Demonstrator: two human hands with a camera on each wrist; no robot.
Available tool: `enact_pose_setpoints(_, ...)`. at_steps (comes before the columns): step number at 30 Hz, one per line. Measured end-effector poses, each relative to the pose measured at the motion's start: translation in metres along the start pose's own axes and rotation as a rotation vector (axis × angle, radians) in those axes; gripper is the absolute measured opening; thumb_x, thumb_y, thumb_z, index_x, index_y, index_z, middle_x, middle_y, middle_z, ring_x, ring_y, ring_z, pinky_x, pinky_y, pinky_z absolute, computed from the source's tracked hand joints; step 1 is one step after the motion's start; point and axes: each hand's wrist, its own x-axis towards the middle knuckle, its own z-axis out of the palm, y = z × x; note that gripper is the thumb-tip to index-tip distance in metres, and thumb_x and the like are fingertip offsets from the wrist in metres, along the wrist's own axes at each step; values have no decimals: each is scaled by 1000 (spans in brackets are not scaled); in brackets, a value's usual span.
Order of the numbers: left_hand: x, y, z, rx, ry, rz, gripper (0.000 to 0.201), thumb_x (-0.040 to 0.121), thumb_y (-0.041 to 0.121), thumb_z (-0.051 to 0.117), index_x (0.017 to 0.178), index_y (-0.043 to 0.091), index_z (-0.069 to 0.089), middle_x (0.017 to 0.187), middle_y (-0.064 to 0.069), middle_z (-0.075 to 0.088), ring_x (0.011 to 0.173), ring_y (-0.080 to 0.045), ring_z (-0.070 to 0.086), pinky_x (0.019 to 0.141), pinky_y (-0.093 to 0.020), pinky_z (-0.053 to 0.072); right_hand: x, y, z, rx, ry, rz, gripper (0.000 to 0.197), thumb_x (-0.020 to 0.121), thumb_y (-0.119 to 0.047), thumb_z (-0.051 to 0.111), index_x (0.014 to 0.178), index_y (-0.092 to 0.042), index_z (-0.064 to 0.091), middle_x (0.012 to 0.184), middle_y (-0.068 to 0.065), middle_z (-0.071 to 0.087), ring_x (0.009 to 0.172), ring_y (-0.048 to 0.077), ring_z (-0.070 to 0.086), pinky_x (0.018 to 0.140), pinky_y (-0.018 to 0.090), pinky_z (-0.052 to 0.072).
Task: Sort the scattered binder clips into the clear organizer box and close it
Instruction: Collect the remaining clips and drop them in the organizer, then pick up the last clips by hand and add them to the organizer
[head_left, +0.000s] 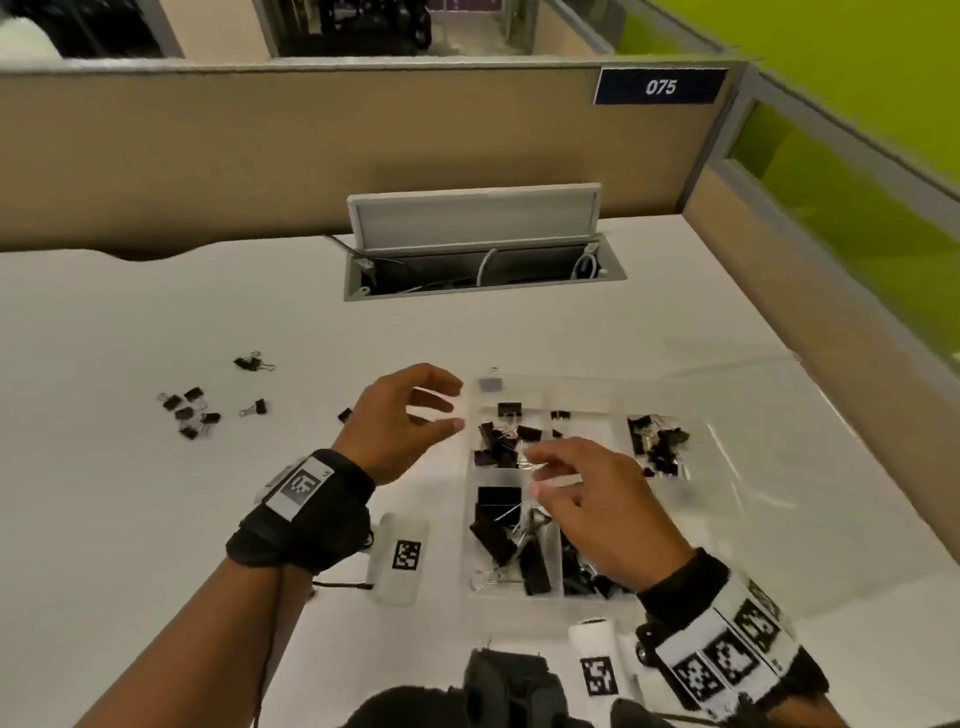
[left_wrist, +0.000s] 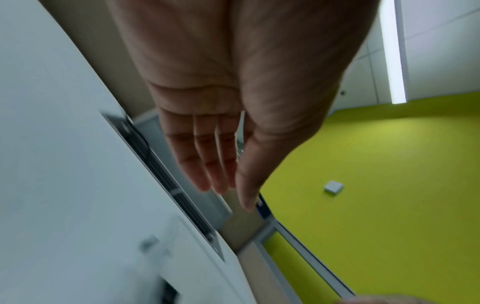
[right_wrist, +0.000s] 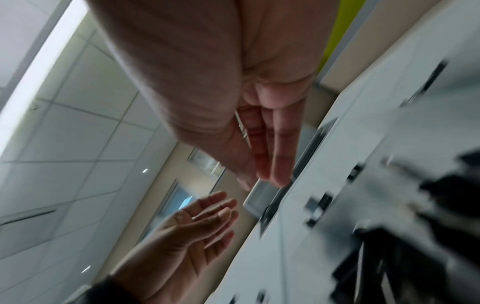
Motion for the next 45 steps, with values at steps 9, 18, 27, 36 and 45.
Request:
enact_pose_setpoints(9, -122, -124, -115, 109, 6, -499, 55, 56, 22, 91, 103, 24, 62, 98, 3, 69, 86, -11, 67, 71, -23, 54, 29, -42, 155, -279, -503, -117, 50, 81, -32, 71, 127, -26, 53, 121, -4, 55, 100, 10, 57, 87, 22, 46)
enact_pose_setpoints(18, -150, -178, -136, 66, -59, -478, 50, 56, 19, 90, 97, 27, 63, 89, 0, 69, 71, -12, 65, 72, -24, 56, 42, -69, 244, -448, -442, -87, 22, 83, -30, 69, 100, -17, 64, 99, -3, 45, 86, 17, 51, 76, 23, 42)
enact_pose_setpoints(27, -132, -192, -161, 89, -16, -409, 39, 66, 29, 85, 98, 25, 62, 88, 2, 68, 76, -13, 66, 66, -15, 46, 35, -70, 170, -259, -179, 75, 13, 83, -20, 68, 79, -26, 58, 78, -12, 61, 69, 3, 57, 62, 15, 46)
enact_pose_setpoints(36, -118, -191, -155, 61, 51, -472, 35, 70, 26, 82, 99, 18, 64, 88, -6, 68, 80, -23, 65, 71, -36, 54, 21, 41, -27, -297, 610, 549, 11, 81, -6, 66, 90, -4, 73, 93, 17, 72, 88, 31, 64, 85, 32, 47)
enact_pose_setpoints(45, -114, -182, -207, 45, 335, -560, 44, 64, 22, 87, 100, 16, 63, 91, -5, 68, 82, -24, 65, 64, -29, 49, 64, -2, -4, -324, 406, 326, 17, 85, -14, 66, 101, -10, 69, 95, 8, 69, 86, 28, 62, 87, 34, 46)
